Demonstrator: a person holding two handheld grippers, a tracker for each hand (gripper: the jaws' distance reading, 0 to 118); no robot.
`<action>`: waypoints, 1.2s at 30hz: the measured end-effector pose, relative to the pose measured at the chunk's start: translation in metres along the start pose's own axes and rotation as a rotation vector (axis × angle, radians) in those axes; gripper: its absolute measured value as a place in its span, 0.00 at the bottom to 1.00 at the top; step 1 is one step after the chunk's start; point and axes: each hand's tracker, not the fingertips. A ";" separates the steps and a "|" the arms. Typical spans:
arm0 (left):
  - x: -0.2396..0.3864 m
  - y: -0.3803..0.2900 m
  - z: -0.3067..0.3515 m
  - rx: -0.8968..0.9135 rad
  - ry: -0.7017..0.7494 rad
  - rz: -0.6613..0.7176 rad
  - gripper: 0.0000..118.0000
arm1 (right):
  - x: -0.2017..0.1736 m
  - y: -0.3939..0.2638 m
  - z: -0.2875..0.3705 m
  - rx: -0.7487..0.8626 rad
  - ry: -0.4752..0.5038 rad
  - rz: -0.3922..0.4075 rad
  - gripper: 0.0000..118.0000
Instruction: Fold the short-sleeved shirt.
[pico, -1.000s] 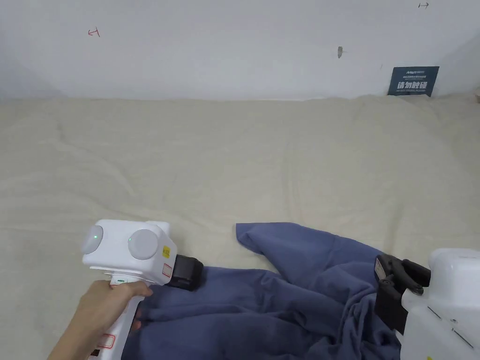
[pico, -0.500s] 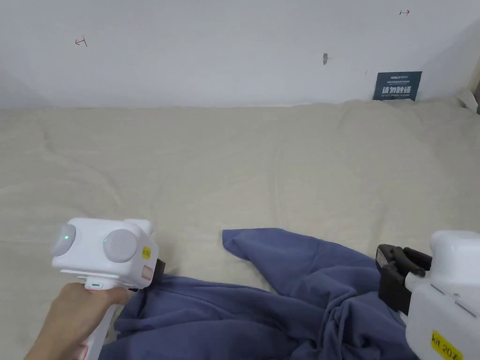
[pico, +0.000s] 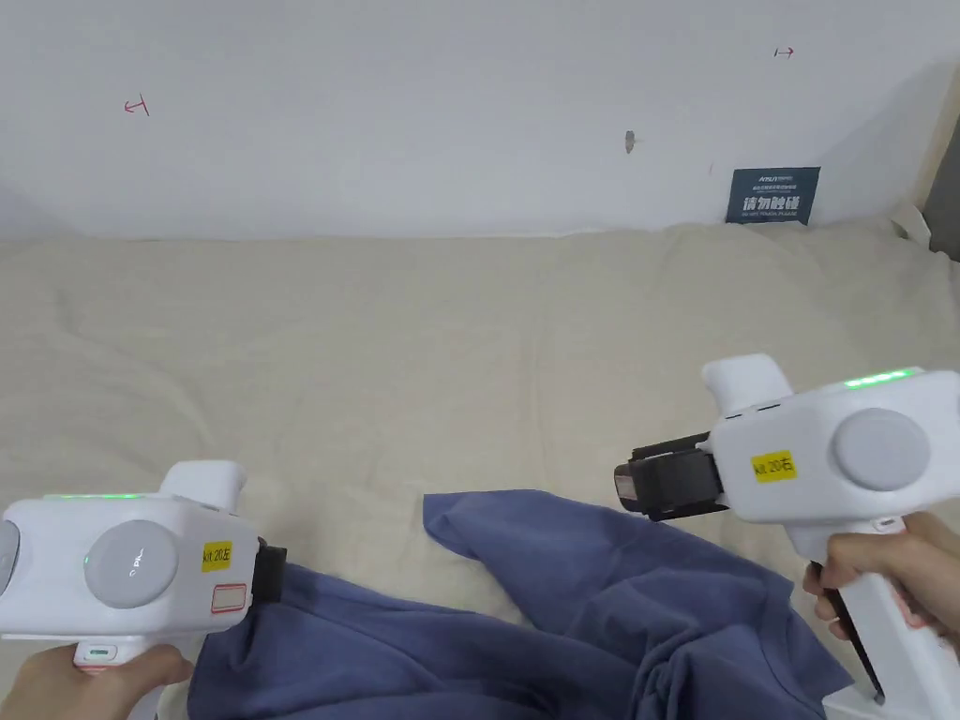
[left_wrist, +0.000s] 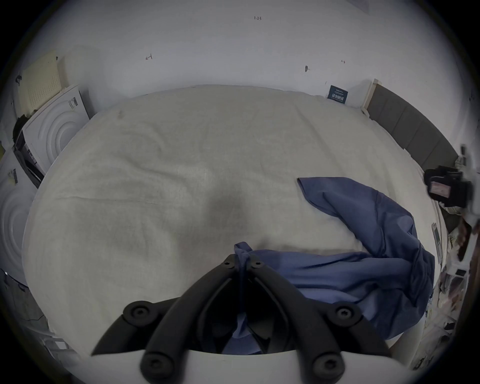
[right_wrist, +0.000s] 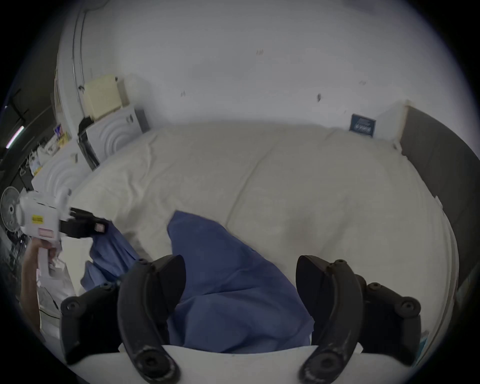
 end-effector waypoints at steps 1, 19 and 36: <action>0.000 -0.001 0.001 0.004 0.001 0.000 0.03 | 0.002 0.005 -0.012 -0.047 0.011 0.037 0.76; -0.001 -0.004 -0.003 0.007 -0.004 0.025 0.03 | 0.003 0.012 -0.110 -0.282 -0.087 0.124 0.03; -0.018 0.010 0.071 0.129 0.075 0.016 0.03 | 0.048 0.056 0.051 0.007 -0.137 -0.067 0.03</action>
